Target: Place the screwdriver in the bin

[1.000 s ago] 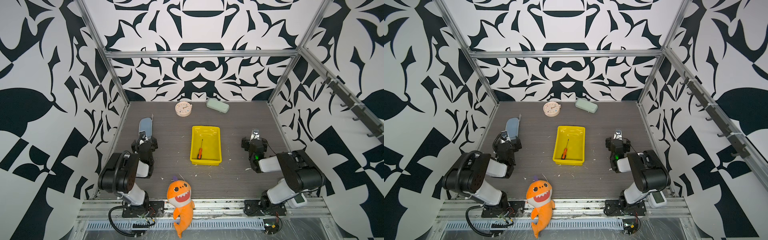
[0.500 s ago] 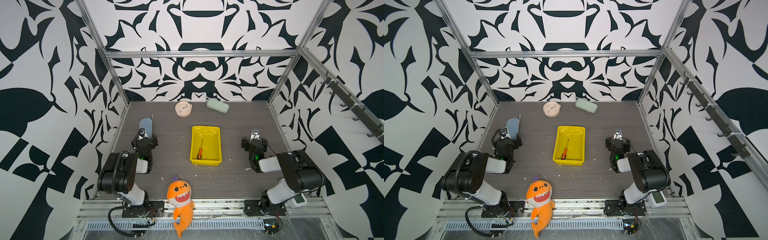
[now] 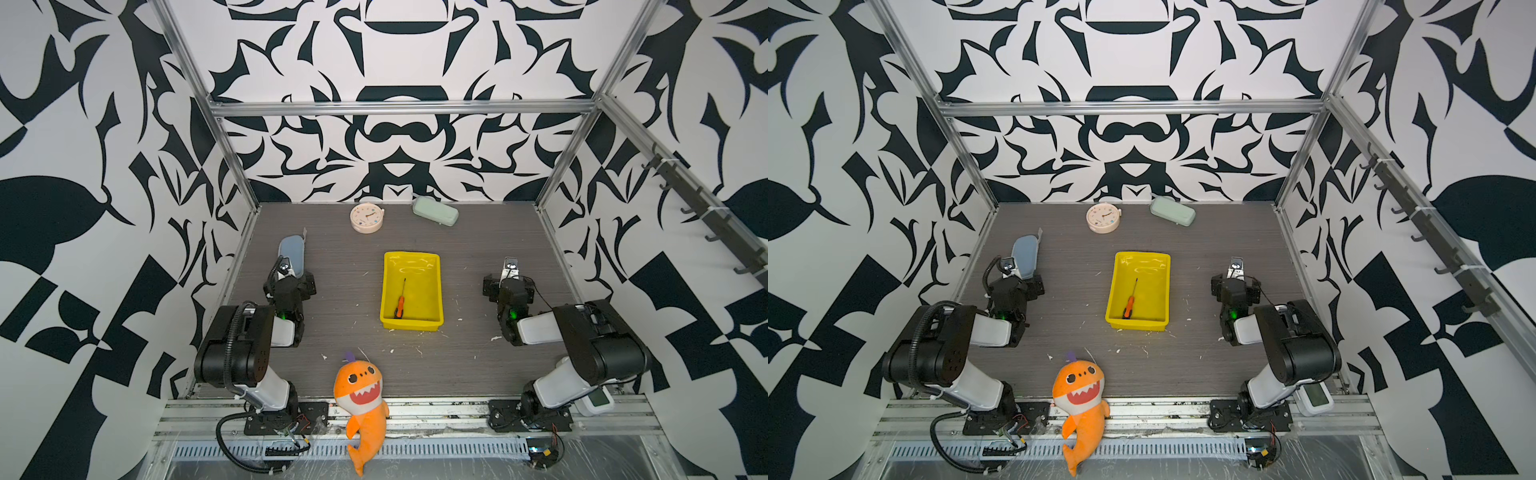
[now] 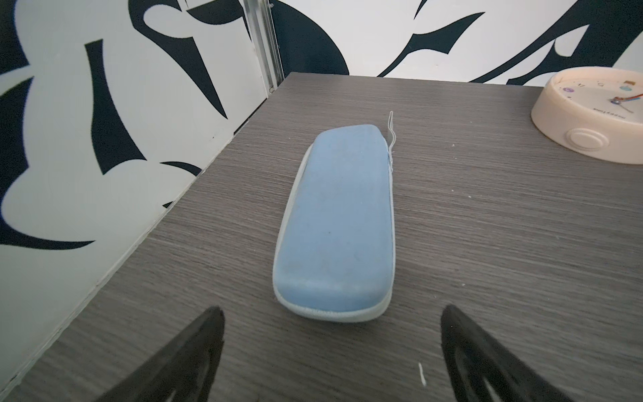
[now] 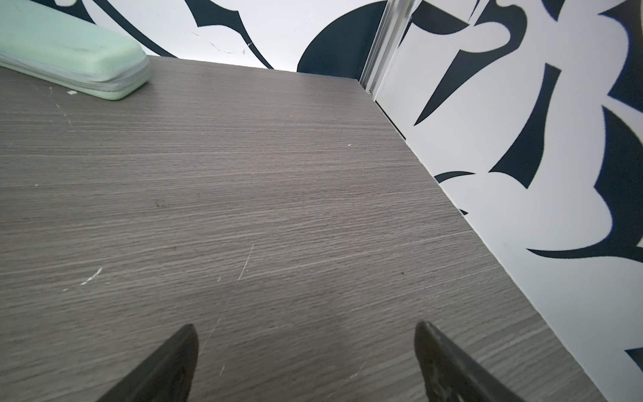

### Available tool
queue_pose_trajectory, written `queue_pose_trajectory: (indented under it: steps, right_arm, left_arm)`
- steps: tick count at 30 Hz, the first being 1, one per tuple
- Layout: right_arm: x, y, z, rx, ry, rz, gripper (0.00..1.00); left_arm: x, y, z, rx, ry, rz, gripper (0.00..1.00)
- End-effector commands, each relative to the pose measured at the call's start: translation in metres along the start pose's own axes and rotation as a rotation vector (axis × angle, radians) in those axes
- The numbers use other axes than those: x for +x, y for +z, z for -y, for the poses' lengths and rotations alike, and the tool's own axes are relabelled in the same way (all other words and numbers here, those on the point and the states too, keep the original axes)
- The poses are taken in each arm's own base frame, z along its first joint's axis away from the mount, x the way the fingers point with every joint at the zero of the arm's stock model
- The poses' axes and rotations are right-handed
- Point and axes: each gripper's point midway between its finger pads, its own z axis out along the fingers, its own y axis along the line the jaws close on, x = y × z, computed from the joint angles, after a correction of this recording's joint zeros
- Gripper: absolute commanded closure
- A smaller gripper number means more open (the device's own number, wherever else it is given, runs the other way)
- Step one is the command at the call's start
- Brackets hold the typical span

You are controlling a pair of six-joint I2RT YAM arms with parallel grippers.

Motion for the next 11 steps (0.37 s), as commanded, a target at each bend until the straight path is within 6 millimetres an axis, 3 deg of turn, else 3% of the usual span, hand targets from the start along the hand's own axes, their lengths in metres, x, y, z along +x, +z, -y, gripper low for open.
queue_pose_trajectory:
  steps: [1, 6, 11]
  right_arm:
    - [-0.019, 0.000, -0.002, -0.006, 0.030, 0.057, 0.00]
    - [-0.018, 0.002, -0.013, -0.084, 0.034, 0.041, 0.00]
    - [-0.018, 0.003, -0.011, -0.087, 0.034, 0.041, 0.00]
  left_arm:
    - [-0.016, 0.002, 0.001, 0.007, -0.022, 0.039, 0.00]
    - [-0.016, 0.002, 0.002, 0.009, -0.022, 0.038, 0.00]
    - [-0.016, 0.002, 0.002, 0.008, -0.022, 0.038, 0.00]
